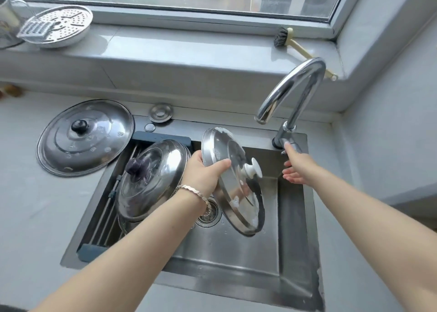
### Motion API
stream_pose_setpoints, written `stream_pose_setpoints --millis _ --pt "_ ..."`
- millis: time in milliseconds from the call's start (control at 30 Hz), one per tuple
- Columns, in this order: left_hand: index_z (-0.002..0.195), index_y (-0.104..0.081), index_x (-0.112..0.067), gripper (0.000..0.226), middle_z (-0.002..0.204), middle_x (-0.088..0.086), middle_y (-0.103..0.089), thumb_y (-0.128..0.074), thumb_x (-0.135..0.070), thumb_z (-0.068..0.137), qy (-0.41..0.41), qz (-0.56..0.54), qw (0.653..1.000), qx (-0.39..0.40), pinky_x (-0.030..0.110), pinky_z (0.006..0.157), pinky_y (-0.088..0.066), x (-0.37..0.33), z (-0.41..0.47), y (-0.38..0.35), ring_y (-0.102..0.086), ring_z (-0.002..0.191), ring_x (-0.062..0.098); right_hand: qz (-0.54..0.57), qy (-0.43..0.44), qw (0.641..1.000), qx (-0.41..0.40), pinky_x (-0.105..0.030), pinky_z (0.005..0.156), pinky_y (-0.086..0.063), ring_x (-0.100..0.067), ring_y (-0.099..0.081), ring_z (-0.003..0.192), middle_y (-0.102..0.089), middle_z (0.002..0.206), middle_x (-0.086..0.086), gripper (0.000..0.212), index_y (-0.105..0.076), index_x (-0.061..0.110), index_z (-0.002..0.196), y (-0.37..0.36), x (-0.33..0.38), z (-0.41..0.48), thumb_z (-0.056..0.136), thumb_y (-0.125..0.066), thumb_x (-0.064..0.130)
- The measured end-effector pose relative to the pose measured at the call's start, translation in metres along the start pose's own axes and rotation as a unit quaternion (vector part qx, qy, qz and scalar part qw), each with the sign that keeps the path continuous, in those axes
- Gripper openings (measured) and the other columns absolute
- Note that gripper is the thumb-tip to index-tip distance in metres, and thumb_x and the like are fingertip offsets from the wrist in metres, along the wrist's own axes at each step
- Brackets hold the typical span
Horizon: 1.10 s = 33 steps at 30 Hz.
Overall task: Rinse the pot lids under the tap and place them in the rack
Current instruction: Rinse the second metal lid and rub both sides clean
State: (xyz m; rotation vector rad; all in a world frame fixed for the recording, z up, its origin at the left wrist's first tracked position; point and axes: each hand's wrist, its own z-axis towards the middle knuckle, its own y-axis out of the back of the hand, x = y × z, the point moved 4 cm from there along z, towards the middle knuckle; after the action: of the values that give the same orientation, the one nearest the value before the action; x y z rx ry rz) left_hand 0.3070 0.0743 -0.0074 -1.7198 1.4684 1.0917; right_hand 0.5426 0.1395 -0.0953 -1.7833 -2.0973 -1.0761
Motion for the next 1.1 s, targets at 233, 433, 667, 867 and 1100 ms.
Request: stream_pose_setpoints --millis 233,433,667,867,1100 --pt "0.081 -0.055 -0.017 0.017 0.081 0.005 -0.065 -0.069 -0.008 0.078 0.002 0.004 1.0 -0.022 0.038 0.074 -0.055 0.004 -0.001 -0.005 -0.064 0.07 0.021 0.019 0.015 0.997 0.075 -0.026 0.056 -0.048 -0.022 -0.057 0.063 -0.055 0.077 -0.012 0.035 -0.051 0.001 0.097 -0.004 0.007 0.007 0.093 -0.043 0.034" --pt "0.084 -0.057 -0.017 0.016 0.084 0.006 -0.067 -0.069 -0.007 0.078 -0.008 0.007 1.0 -0.023 0.041 0.077 -0.055 0.004 0.002 -0.001 -0.065 0.076 0.023 0.031 0.032 0.998 0.037 -0.022 0.052 -0.045 -0.015 -0.051 0.057 -0.052 0.07 -0.006 0.029 -0.05 0.005 0.078 -0.006 0.005 0.011 0.093 -0.043 0.03" --pt "0.08 -0.055 -0.017 0.017 0.081 0.006 -0.066 -0.069 -0.006 0.078 -0.006 0.009 1.0 -0.016 0.041 0.078 -0.055 0.004 0.003 0.002 -0.064 0.074 0.023 0.032 0.037 0.999 0.022 -0.022 0.053 -0.045 -0.014 -0.049 0.056 -0.051 0.069 -0.005 0.03 -0.048 0.007 0.074 -0.004 -0.001 0.016 0.094 -0.04 0.028" --pt "0.083 -0.056 -0.015 0.017 0.081 0.006 -0.066 -0.069 -0.005 0.078 -0.007 0.01 1.0 -0.004 0.035 0.071 -0.055 0.005 0.009 0.004 -0.064 0.071 0.02 0.025 0.042 0.999 0.023 -0.02 0.048 -0.046 -0.015 -0.051 0.055 -0.05 0.068 -0.005 0.031 -0.048 0.009 0.072 -0.004 -0.004 0.021 0.095 -0.039 0.029" --pt "0.092 -0.058 -0.01 0.017 0.089 0.012 -0.067 -0.068 -0.008 0.079 0.008 0.023 1.0 0.012 0.04 0.076 -0.055 0.006 0.015 0.002 -0.065 0.076 0.025 0.032 0.034 0.999 0.02 -0.024 0.054 -0.048 -0.019 -0.054 0.057 -0.052 0.071 -0.007 0.032 -0.052 0.005 0.082 -0.005 -0.004 0.021 0.095 -0.037 0.03"
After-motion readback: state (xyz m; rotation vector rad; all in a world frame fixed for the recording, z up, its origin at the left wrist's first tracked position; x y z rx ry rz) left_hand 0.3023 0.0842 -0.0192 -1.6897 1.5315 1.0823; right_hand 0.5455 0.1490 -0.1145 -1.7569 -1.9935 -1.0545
